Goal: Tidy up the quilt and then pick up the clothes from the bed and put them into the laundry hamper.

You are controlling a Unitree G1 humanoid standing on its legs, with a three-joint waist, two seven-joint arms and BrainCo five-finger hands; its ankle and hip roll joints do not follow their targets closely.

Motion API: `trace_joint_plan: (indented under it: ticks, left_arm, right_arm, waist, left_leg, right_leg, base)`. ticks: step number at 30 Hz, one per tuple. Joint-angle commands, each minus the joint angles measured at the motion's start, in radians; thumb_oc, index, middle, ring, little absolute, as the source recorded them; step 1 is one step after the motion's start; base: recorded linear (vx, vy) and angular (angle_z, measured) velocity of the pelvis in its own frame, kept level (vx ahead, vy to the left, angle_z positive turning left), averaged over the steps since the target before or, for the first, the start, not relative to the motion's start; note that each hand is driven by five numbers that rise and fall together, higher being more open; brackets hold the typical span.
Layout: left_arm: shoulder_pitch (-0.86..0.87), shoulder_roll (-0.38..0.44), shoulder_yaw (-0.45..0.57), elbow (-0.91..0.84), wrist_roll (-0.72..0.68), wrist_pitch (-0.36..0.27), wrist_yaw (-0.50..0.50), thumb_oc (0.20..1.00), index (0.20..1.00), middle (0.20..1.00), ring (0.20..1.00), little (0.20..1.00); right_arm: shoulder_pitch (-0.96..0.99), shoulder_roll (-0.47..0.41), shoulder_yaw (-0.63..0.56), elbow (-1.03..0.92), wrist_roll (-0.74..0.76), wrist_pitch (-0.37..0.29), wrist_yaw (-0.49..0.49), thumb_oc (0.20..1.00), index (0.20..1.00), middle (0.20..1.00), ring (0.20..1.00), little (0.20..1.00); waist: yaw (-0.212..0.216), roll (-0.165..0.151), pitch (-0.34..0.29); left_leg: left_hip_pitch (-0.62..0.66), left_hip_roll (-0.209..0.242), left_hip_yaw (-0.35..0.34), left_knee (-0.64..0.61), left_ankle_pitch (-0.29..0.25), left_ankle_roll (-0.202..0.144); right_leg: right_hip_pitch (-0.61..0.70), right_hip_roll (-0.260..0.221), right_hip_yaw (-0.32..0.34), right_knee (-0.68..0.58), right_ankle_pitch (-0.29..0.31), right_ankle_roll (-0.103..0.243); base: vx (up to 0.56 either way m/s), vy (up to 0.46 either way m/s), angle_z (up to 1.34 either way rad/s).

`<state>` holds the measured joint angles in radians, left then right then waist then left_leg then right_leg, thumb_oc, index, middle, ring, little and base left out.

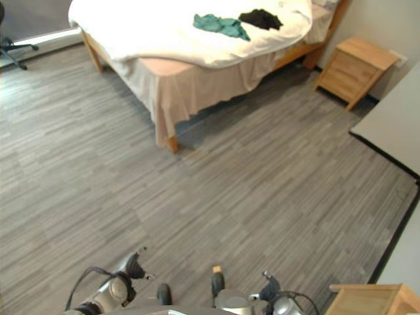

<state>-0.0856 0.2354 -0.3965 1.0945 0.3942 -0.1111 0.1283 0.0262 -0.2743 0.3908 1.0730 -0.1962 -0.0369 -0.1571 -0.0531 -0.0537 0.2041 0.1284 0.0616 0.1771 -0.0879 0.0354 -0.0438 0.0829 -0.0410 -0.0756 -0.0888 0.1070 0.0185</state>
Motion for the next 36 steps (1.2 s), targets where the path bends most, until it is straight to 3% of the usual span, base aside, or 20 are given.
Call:
trace_joint_plan:
  ticks: [1, 13, 15, 16, 19, 20, 21, 22, 23, 24, 25, 26, 27, 29, 30, 31, 32, 33, 35, 36]
  left_arm:
    - [-0.071, -0.032, -0.071, 0.058, -0.056, -0.023, 0.024, 1.0, 1.0, 1.0, 1.0, 1.0]
    - [-0.025, -0.004, -0.04, 0.121, -0.018, -0.003, 0.034, 1.0, 1.0, 1.0, 1.0, 1.0]
    - [-0.037, 0.041, -0.029, 0.1, -0.021, 0.002, 0.038, 1.0, 1.0, 1.0, 1.0, 1.0]
    - [-0.036, 0.057, -0.019, 0.076, -0.026, 0.004, 0.042, 1.0, 1.0, 1.0, 1.0, 1.0]
    - [-0.035, 0.069, -0.009, 0.06, -0.032, 0.01, 0.048, 1.0, 1.0, 1.0, 1.0, 1.0]
    - [-0.042, 0.076, -0.013, 0.039, -0.03, 0.014, 0.055, 1.0, 1.0, 1.0, 1.0, 1.0]
    - [-0.042, 0.076, -0.013, 0.039, -0.03, 0.014, 0.055, 1.0, 1.0, 1.0, 1.0, 1.0]
    - [-0.058, 0.077, -0.028, 0.015, -0.022, 0.008, 0.058, 1.0, 1.0, 1.0, 1.0, 1.0]
    - [-0.058, 0.077, -0.029, 0.014, -0.022, 0.008, 0.058, 1.0, 1.0, 1.0, 1.0, 1.0]
    - [-0.082, 0.069, -0.045, 0.005, -0.007, -0.003, 0.062, 1.0, 1.0, 1.0, 1.0, 1.0]
    - [-0.089, 0.069, -0.049, -0.004, 0.001, -0.005, 0.061, 1.0, 1.0, 1.0, 1.0, 1.0]
    - [-0.088, 0.069, -0.05, -0.004, 0.001, -0.005, 0.061, 1.0, 1.0, 1.0, 1.0, 1.0]
    - [-0.096, 0.077, -0.061, -0.058, 0.009, -0.013, 0.053, 1.0, 1.0, 1.0, 1.0, 1.0]
    - [-0.095, 0.083, -0.067, -0.092, 0.014, -0.015, 0.046, 1.0, 1.0, 1.0, 1.0, 1.0]
    - [-0.082, 0.086, -0.07, -0.121, 0.01, -0.016, 0.038, 1.0, 1.0, 1.0, 1.0, 1.0]
    - [-0.065, 0.09, -0.066, -0.202, -0.012, -0.014, 0.021, 1.0, 1.0, 1.0, 1.0, 1.0]
    - [-0.064, 0.091, -0.066, -0.203, -0.012, -0.013, 0.02, 1.0, 1.0, 1.0, 1.0, 1.0]
    - [-0.052, 0.094, -0.062, -0.238, -0.021, -0.01, 0.012, 1.0, 1.0, 1.0, 1.0, 1.0]
    - [-0.044, 0.107, -0.058, -0.277, -0.025, -0.021, 0.0, 1.0, 1.0, 1.0, 1.0, 1.0]
    - [-0.044, 0.107, -0.063, -0.26, -0.017, -0.021, 0.023, 1.0, 1.0, 1.0, 1.0, 1.0]
  right_arm:
    - [-0.027, 0.021, 0.016, 0.011, -0.021, -0.02, 0.019, 1.0, 1.0, 1.0, 1.0, 1.0]
    - [-0.081, 0.004, 0.029, -0.103, -0.045, -0.017, 0.011, 1.0, 1.0, 1.0, 1.0, 1.0]
    - [-0.125, -0.003, 0.015, -0.163, -0.025, -0.022, 0.008, 1.0, 1.0, 1.0, 1.0, 1.0]
    - [-0.13, -0.005, 0.005, -0.195, -0.022, -0.02, 0.009, 1.0, 1.0, 1.0, 1.0, 1.0]
    - [-0.121, -0.01, -0.015, -0.226, -0.019, -0.016, 0.001, 1.0, 1.0, 1.0, 1.0, 1.0]
    - [-0.104, -0.011, -0.034, -0.235, -0.021, -0.012, -0.013, 1.0, 1.0, 1.0, 1.0, 1.0]
    - [-0.104, -0.011, -0.034, -0.235, -0.021, -0.012, -0.013, 1.0, 1.0, 1.0, 1.0, 1.0]
    - [-0.08, -0.01, -0.049, -0.225, -0.006, -0.011, -0.022, 1.0, 1.0, 1.0, 1.0, 1.0]
    - [-0.08, -0.01, -0.049, -0.225, -0.006, -0.011, -0.022, 1.0, 1.0, 1.0, 1.0, 1.0]
    - [-0.063, -0.009, -0.07, -0.168, 0.02, -0.002, -0.027, 1.0, 1.0, 1.0, 1.0, 1.0]
    - [-0.051, -0.007, -0.081, -0.154, 0.025, 0.001, -0.025, 1.0, 1.0, 1.0, 1.0, 1.0]
    - [-0.051, -0.008, -0.082, -0.154, 0.025, 0.001, -0.025, 1.0, 1.0, 1.0, 1.0, 1.0]
    - [-0.013, -0.007, -0.096, -0.134, 0.022, 0.01, -0.015, 1.0, 1.0, 1.0, 1.0, 1.0]
    - [0.009, -0.004, -0.106, -0.129, 0.022, 0.013, -0.013, 1.0, 1.0, 1.0, 1.0, 1.0]
    - [0.016, -0.01, -0.105, -0.118, 0.02, 0.015, -0.004, 1.0, 1.0, 1.0, 1.0, 1.0]
    - [0.025, -0.019, -0.112, -0.098, 0.02, 0.008, 0.004, 1.0, 1.0, 1.0, 1.0, 1.0]
    - [0.025, -0.018, -0.112, -0.097, 0.02, 0.008, 0.004, 1.0, 1.0, 1.0, 1.0, 1.0]
    - [0.032, -0.024, -0.111, -0.083, 0.014, 0.008, 0.006, 1.0, 1.0, 1.0, 1.0, 1.0]
    - [0.044, -0.053, -0.096, -0.153, -0.011, 0.004, 0.009, 1.0, 1.0, 1.0, 1.0, 1.0]
    - [0.038, -0.061, -0.099, -0.179, -0.011, 0.0, -0.001, 1.0, 1.0, 1.0, 1.0, 1.0]
  waist:
    - [-0.002, 0.044, -0.023]
    - [0.028, 0.04, 0.013]
    - [0.04, 0.036, 0.067]
    - [0.033, 0.047, 0.092]
    - [0.03, 0.059, 0.112]
    - [0.016, 0.059, 0.121]
    - [0.016, 0.06, 0.121]
    - [-0.006, 0.06, 0.132]
    - [-0.006, 0.063, 0.134]
    - [-0.033, 0.076, 0.142]
    - [-0.04, 0.09, 0.141]
    - [-0.04, 0.093, 0.141]
    - [-0.056, 0.112, 0.134]
    - [-0.06, 0.115, 0.125]
    - [-0.066, 0.121, 0.12]
    - [-0.078, 0.144, 0.107]
    - [-0.081, 0.142, 0.104]
    - [-0.069, 0.146, 0.1]
    - [-0.047, 0.128, 0.117]
    - [-0.032, 0.099, 0.129]
  left_leg:
    - [0.041, -0.015, 0.013, 0.011, -0.076, -0.013]
    - [0.008, -0.04, -0.01, 0.001, -0.084, 0.013]
    - [-0.032, -0.032, -0.008, 0.007, -0.086, 0.034]
    - [-0.02, -0.02, 0.001, 0.007, -0.099, 0.036]
    - [0.015, -0.007, 0.029, 0.006, -0.117, 0.038]
    - [0.048, -0.006, 0.043, 0.003, -0.138, 0.033]
    - [0.048, -0.005, 0.042, 0.003, -0.138, 0.033]
    - [0.068, -0.018, 0.037, 0.001, -0.16, 0.021]
    - [0.071, -0.014, 0.037, 0.001, -0.161, 0.019]
    - [0.095, -0.009, 0.023, 0.001, -0.182, -0.009]
    - [0.108, 0.006, 0.021, 0.001, -0.194, -0.023]
    - [0.109, 0.009, 0.022, 0.001, -0.196, -0.024]
    - [0.159, 0.027, 0.022, 0.001, -0.232, -0.042]
    - [0.184, 0.032, 0.02, 0.013, -0.235, -0.05]
    - [0.19, 0.048, 0.008, 0.071, -0.228, -0.058]
    - [0.147, 0.104, 0.012, 0.256, -0.101, -0.089]
    - [0.141, 0.104, 0.008, 0.257, -0.098, -0.09]
    - [0.093, 0.139, 0.005, 0.401, -0.009, -0.096]
    - [-0.036, 0.169, -0.04, 0.7, 0.109, -0.089]
    - [-0.088, 0.17, -0.041, 0.795, 0.093, -0.071]
  right_leg:
    - [0.033, -0.015, -0.047, 0.013, -0.138, 0.093]
    - [-0.019, -0.031, -0.049, 0.064, -0.141, 0.111]
    - [-0.169, -0.02, -0.05, 0.297, -0.175, 0.14]
    - [-0.255, -0.036, -0.082, 0.445, -0.144, 0.193]
    - [-0.325, -0.084, -0.151, 0.592, -0.09, 0.229]
    - [-0.35, -0.117, -0.203, 0.555, -0.082, 0.228]
    - [-0.349, -0.117, -0.204, 0.555, -0.082, 0.228]
    - [-0.359, -0.122, -0.193, 0.395, -0.1, 0.194]
    - [-0.351, -0.118, -0.196, 0.387, -0.097, 0.193]
    - [-0.368, -0.141, -0.155, 0.172, -0.053, 0.189]
    - [-0.383, -0.164, -0.147, 0.112, -0.025, 0.196]
    - [-0.379, -0.161, -0.148, 0.106, -0.022, 0.196]
    - [-0.417, -0.202, -0.145, 0.09, 0.005, 0.203]
    - [-0.414, -0.205, -0.157, 0.096, 0.011, 0.203]
    - [-0.394, -0.192, -0.165, 0.111, 0.017, 0.193]
    - [-0.348, -0.147, -0.177, 0.114, 0.01, 0.154]
    - [-0.348, -0.149, -0.18, 0.109, 0.013, 0.152]
    - [-0.294, -0.112, -0.192, 0.088, -0.004, 0.123]
    - [-0.187, -0.069, -0.22, 0.035, -0.031, 0.056]
    - [-0.15, -0.074, -0.216, 0.019, -0.041, 0.042]
  base:
    - [0.04, 0.029, 0.02]
    - [0.03, 0.061, 0.06]
    - [-0.07, 0.095, -0.06]
    - [0.03, 0.084, -0.18]
    - [0.18, 0.015, -0.49]
    - [0.24, -0.047, -0.29]
    - [0.49, -0.12, -0.09]
    - [0.25, -0.075, 0.08]
    - [0.56, -0.192, 0.18]
    - [0.47, -0.176, 0.12]
    - [0.48, -0.172, 0.09]
    - [0.53, -0.178, 0.02]
    - [0.37, -0.119, 0.1]
    - [0.5, -0.175, 0.32]
    - [0.72, -0.318, 0.28]
    - [0.51, -0.251, 0.11]
    - [0.48, -0.309, -0.06]
    - [0.31, -0.306, -0.19]
    - [0.45, -0.459, -0.18]
    - [0.44, -0.392, -0.12]
